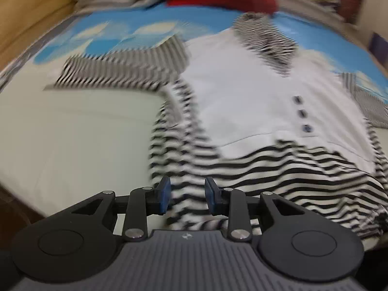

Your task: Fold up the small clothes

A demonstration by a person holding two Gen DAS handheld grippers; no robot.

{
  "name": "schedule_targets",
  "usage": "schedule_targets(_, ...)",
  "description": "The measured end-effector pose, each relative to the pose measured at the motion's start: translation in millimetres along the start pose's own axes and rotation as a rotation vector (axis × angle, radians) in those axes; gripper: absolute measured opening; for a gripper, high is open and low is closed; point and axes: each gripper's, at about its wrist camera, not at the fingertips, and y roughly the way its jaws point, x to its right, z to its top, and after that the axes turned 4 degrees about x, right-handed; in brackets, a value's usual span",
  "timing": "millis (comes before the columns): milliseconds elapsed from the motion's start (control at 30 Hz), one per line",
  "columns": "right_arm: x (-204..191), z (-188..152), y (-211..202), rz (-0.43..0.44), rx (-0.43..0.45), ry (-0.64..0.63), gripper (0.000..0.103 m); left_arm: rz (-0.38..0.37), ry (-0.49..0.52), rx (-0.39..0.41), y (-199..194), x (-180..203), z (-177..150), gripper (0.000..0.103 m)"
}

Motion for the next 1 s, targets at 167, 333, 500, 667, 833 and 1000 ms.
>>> schedule_targets(167, -3.8, -11.9, 32.2, -0.054, -0.188, -0.041, 0.050, -0.035, 0.051, -0.237, 38.8, 17.7, -15.3, 0.032)
schedule_targets(333, 7.7, 26.7, -23.0, 0.017, 0.132, 0.067, 0.051, -0.048, 0.012, -0.019, 2.4, 16.4, 18.0, 0.038)
schedule_targets(500, 21.4, 74.8, -62.2, 0.116, 0.367, 0.063, 0.051, -0.051, -0.125, 0.127, -22.3, -15.5, 69.1, 0.040)
schedule_targets(667, 43.4, 116.5, -85.7, 0.128, 0.597, 0.049, 0.051, -0.002, -0.154, 0.276, -14.4, -61.7, 145.3, 0.040)
schedule_targets(833, 44.9, 139.5, -53.4, 0.086, 0.544, 0.081, 0.051, 0.107, -0.209, 0.299, 43.8, -121.1, 199.4, 0.036)
schedule_targets(1000, -1.3, 150.5, -19.8, 0.110, 0.473, 0.031, 0.051, 0.179, -0.378, 0.244, 106.7, -196.5, 196.9, 0.016)
